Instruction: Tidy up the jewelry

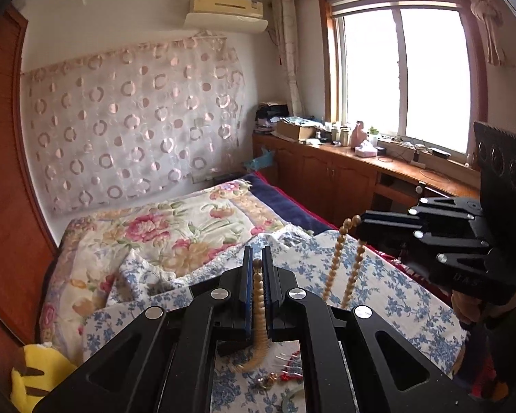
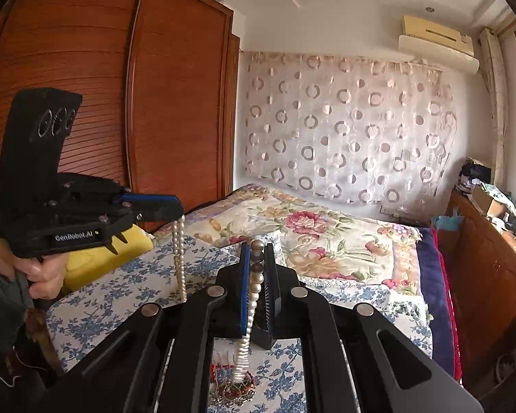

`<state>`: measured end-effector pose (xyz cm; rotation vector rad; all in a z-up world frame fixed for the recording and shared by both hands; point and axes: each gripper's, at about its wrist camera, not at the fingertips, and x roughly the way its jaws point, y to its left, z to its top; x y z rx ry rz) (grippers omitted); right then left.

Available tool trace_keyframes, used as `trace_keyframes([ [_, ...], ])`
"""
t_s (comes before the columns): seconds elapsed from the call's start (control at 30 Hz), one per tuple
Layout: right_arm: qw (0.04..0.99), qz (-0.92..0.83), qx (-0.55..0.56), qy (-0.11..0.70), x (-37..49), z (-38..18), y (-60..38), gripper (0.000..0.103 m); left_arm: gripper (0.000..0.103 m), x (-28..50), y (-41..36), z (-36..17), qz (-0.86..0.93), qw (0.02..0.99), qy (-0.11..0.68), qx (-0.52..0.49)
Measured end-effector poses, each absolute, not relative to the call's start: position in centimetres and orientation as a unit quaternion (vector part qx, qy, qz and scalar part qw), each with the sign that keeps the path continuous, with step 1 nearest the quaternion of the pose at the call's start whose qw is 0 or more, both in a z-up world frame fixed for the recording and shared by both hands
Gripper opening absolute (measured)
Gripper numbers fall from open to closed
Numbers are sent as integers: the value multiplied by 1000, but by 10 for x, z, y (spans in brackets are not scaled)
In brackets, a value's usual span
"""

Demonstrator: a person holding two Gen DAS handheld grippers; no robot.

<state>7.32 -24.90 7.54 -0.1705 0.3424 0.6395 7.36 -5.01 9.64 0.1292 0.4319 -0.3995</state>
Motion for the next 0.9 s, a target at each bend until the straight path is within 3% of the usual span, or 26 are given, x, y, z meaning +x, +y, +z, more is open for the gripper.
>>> trace_keyframes([
  [0.57, 927, 326, -73, 171, 139, 94, -233, 9, 4, 130, -47, 116, -189, 959, 207, 51],
  [0.9, 919, 338, -79, 190, 186, 89, -216, 9, 4, 172, -42, 93, -184, 954, 234, 39],
])
